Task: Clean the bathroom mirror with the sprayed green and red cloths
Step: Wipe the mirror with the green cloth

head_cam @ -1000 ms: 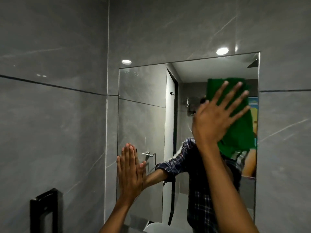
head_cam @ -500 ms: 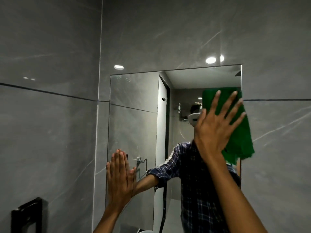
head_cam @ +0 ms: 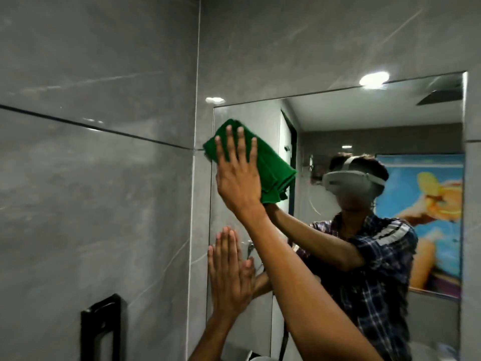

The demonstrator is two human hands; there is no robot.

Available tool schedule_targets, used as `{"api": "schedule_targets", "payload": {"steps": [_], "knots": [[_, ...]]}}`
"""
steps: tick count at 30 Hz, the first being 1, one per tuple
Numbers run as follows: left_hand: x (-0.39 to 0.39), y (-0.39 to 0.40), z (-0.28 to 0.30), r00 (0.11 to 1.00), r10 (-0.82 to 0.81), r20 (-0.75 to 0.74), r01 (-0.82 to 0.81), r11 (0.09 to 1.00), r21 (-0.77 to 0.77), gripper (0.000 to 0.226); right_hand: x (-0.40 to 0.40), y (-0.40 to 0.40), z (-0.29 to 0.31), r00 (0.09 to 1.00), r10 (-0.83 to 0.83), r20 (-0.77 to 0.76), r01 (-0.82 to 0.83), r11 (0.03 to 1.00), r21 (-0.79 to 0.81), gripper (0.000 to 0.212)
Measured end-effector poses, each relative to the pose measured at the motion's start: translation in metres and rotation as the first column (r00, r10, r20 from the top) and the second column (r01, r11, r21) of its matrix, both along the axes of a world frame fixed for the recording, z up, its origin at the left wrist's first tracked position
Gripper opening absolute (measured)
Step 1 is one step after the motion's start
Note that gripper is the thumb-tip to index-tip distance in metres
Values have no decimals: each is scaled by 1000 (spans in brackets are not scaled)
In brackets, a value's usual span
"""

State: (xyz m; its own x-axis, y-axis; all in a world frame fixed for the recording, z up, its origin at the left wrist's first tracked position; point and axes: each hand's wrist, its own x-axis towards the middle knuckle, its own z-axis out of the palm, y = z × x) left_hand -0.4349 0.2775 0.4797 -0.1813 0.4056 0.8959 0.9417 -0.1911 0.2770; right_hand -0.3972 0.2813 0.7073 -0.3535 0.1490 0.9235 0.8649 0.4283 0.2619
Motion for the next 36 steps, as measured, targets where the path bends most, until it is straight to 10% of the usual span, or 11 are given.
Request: {"api": "schedule_targets", "payload": {"steps": [5, 11, 22, 25, 28, 31, 36], "knots": [[3, -5, 3, 1000, -16, 23, 15, 999, 33, 68, 53, -1, -49, 974, -64, 218, 70, 997, -18, 75], [0, -2, 0, 999, -35, 11, 34, 995, 97, 70, 155, -18, -156, 963, -207, -171, 212, 977, 9, 78], [2, -20, -3, 996, -55, 74, 55, 998, 5, 67, 231, -52, -293, 805, 13, 594, 109, 980, -168, 61], [30, -53, -38, 942, -170, 289, 162, 985, 53, 61, 252, -80, -321, 907, 248, 341, -33, 848, -529, 53], [87, -110, -105, 761, -330, 558, 310, 941, 133, 53, 274, -117, -362, 922, 278, -271, -377, 476, -795, 44], [166, -180, -179, 531, -345, 774, 436, 894, 100, 47, 304, -161, -408, 750, -50, -660, -620, 296, -727, 33], [288, -272, -247, 94, -70, 993, 769, 639, -28, 61, 343, -249, -472, 506, -342, -792, -752, 275, -599, 29]]}}
